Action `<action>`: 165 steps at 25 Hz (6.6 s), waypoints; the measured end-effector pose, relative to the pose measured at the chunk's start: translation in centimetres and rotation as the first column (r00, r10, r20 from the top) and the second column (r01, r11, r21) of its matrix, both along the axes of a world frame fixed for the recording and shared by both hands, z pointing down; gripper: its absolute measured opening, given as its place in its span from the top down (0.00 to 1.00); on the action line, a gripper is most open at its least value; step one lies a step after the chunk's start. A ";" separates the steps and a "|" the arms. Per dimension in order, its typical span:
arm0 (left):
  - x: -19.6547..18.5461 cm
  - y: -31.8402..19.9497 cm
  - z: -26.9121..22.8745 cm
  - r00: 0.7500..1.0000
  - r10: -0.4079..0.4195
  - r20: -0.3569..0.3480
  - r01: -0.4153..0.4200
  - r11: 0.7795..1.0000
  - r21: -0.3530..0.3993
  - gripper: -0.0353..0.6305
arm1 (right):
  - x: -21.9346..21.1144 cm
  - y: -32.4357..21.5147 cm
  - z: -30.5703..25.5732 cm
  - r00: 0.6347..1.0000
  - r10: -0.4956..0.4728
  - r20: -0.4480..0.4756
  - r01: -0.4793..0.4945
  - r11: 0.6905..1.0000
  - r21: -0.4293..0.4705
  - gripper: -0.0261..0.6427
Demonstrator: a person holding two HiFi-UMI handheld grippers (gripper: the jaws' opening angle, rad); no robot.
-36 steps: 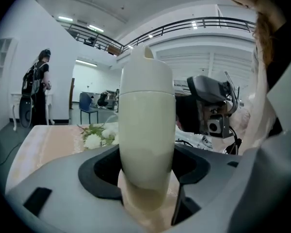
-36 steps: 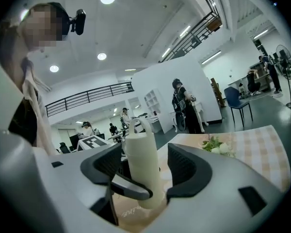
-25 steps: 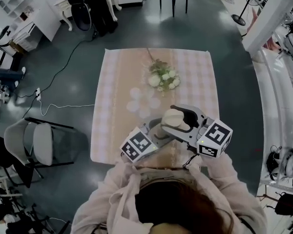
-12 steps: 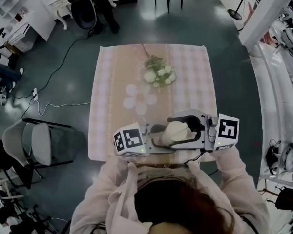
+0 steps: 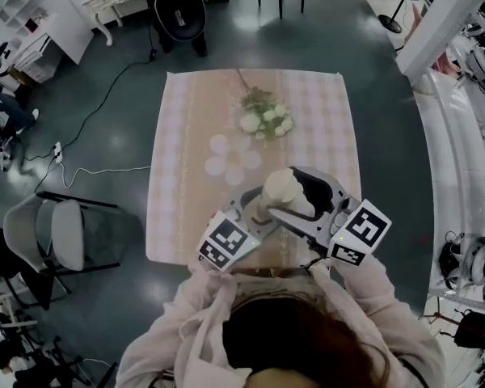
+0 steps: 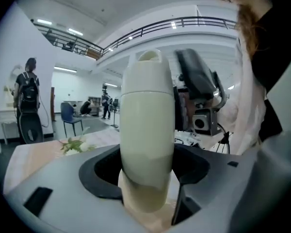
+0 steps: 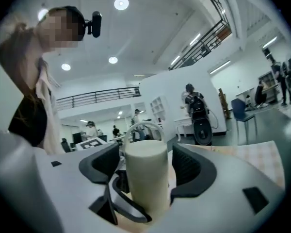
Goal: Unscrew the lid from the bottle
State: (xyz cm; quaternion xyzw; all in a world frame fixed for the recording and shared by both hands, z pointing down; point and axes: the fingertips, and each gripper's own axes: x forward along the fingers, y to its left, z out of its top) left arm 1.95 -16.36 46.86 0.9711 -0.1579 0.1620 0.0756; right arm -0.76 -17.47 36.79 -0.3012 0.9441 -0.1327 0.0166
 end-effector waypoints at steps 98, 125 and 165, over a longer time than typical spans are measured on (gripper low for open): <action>0.0 -0.2 -2.0 0.996 0.093 -0.002 -0.092 0.995 0.046 0.48 | 0.1 0.1 -2.2 0.999 -0.049 -0.003 0.049 0.985 0.163 0.52; 1.1 4.8 -0.9 0.910 0.412 0.045 -0.411 0.911 -0.030 0.48 | 0.0 4.0 -2.3 0.903 -0.424 0.066 0.406 0.894 0.191 0.50; 0.0 2.0 -4.3 0.964 0.253 -0.082 -0.251 0.967 0.036 0.48 | 1.0 1.2 -4.0 0.939 -0.237 0.249 0.205 0.967 0.149 0.32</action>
